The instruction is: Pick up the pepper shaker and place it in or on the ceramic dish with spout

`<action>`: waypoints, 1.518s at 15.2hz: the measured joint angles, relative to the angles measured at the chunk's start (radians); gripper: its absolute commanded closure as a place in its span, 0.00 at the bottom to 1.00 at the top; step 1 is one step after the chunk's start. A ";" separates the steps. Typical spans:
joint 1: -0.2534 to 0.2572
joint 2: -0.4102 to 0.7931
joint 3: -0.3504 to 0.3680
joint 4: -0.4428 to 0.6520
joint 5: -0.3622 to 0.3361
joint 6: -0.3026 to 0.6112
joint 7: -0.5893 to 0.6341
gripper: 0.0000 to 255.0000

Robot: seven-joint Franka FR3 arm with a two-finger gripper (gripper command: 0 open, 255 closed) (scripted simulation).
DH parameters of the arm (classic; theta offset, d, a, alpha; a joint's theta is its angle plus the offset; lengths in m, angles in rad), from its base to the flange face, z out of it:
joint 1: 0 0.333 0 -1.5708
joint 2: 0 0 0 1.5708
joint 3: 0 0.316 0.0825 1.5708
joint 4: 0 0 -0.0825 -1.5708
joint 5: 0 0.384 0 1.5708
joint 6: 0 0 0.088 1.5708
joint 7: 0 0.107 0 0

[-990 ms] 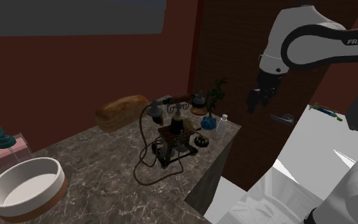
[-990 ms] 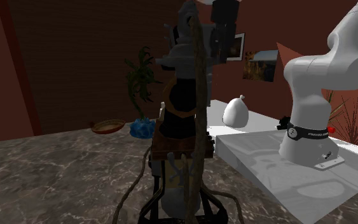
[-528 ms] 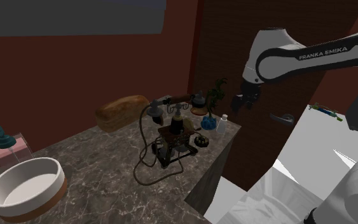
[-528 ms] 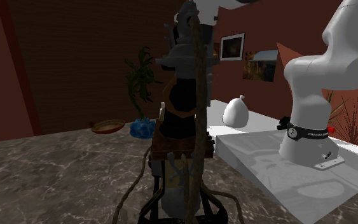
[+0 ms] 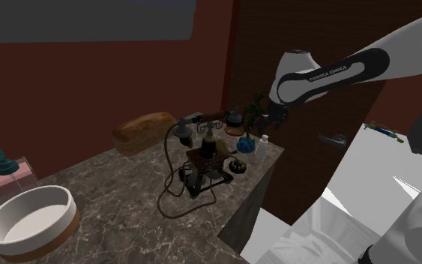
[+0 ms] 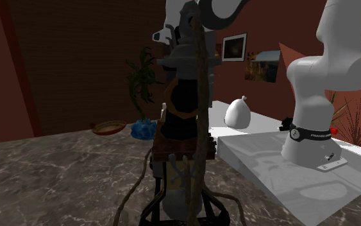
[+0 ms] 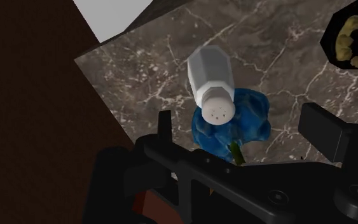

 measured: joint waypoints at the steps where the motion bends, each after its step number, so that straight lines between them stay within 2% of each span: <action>1: -0.003 0.026 -0.005 0.008 0.003 0.023 -0.004 0.00; 9: -0.007 0.130 -0.011 0.011 0.009 0.129 -0.004 0.00; 15: -0.007 0.138 -0.011 0.007 0.009 0.141 -0.004 0.00; 16: -0.007 0.138 -0.011 0.007 0.009 0.141 -0.004 1.00; 23: -0.007 0.138 -0.011 0.008 0.010 0.142 -0.004 1.00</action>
